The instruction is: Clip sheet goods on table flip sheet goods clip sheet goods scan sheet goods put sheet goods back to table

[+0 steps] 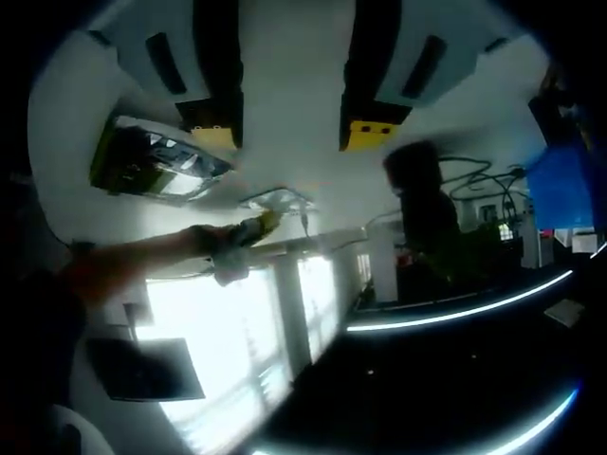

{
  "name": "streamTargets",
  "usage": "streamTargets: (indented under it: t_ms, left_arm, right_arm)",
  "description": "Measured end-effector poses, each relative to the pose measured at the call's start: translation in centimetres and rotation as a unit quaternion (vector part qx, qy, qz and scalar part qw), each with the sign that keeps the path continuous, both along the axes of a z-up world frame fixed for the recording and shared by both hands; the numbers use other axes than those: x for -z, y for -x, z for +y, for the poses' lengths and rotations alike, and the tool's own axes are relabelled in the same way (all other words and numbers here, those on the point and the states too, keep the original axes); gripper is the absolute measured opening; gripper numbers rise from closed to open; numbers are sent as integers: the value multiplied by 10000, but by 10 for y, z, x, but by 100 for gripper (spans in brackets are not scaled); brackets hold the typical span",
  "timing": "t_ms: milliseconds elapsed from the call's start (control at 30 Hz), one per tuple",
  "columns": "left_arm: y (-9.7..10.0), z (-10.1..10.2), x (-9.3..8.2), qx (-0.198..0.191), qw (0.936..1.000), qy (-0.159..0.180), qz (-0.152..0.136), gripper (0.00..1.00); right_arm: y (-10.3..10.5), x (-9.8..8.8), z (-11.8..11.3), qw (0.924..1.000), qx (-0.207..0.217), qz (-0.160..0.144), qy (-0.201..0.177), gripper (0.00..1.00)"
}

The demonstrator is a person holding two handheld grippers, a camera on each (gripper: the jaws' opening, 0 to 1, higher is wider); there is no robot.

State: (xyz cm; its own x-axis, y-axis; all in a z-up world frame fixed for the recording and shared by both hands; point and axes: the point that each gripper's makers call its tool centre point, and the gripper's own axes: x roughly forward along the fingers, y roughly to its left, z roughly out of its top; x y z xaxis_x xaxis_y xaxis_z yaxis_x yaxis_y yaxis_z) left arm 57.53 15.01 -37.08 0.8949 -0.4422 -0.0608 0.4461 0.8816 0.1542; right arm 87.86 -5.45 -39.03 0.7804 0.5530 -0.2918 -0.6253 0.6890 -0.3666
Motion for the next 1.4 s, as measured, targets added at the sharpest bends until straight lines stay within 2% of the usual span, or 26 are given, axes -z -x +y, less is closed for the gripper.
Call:
streamTargets:
  t_ms: [100, 200, 267, 300, 367, 433, 500, 667, 800, 1067, 1267, 1400]
  left_arm:
    - [0, 0, 0, 5, 10000, -3, -6, 33]
    - [0, 0, -1, 6, 10000, 11, -20, 33]
    - [0, 0, -1, 6, 10000, 11, -23, 33]
    - [0, 0, -1, 13, 10000, 16, -29, 33]
    - [0, 0, -1, 20, 10000, 13, -34, 33]
    - [0, 1, -1, 29, 10000, 13, -43, 33]
    - [0, 1, -1, 31, 10000, 15, -51, 33]
    - [0, 2, -3, 19, 10000, 56, -79, 33]
    - [-1, 1, -3, 22, 9999, 64, -91, 33]
    - [1, 0, -4, 33, 9999, 75, -91, 33]
    - [1, 1, -4, 22, 9999, 72, -89, 33]
    - [1, 0, -4, 25, 9999, 58, -87, 33]
  right_arm:
    - [7, -8, -1, 9999, 38, 90, -127, 27]
    - [21, -16, 10, 9994, -122, 87, -318, 36]
    - [34, -16, 25, 9981, -404, 108, -456, 48]
    - [38, -11, 29, 9979, -463, 251, -383, 55]
    - [42, -4, 35, 9966, -434, 509, -487, 72]
    - [46, -1, 40, 9909, -405, 901, -916, 79]
    - [49, 3, 42, 9890, -367, 1035, -992, 80]
    - [44, 14, 46, 9908, -365, 1058, -764, 82]
    - [39, 27, 46, 9889, -354, 1275, -678, 86]
    - [49, 28, 50, 9868, -376, 1435, -653, 86]
    - [49, 33, 49, 9824, -325, 1634, -850, 86]
    - [48, 33, 49, 9820, -297, 1679, -810, 87]
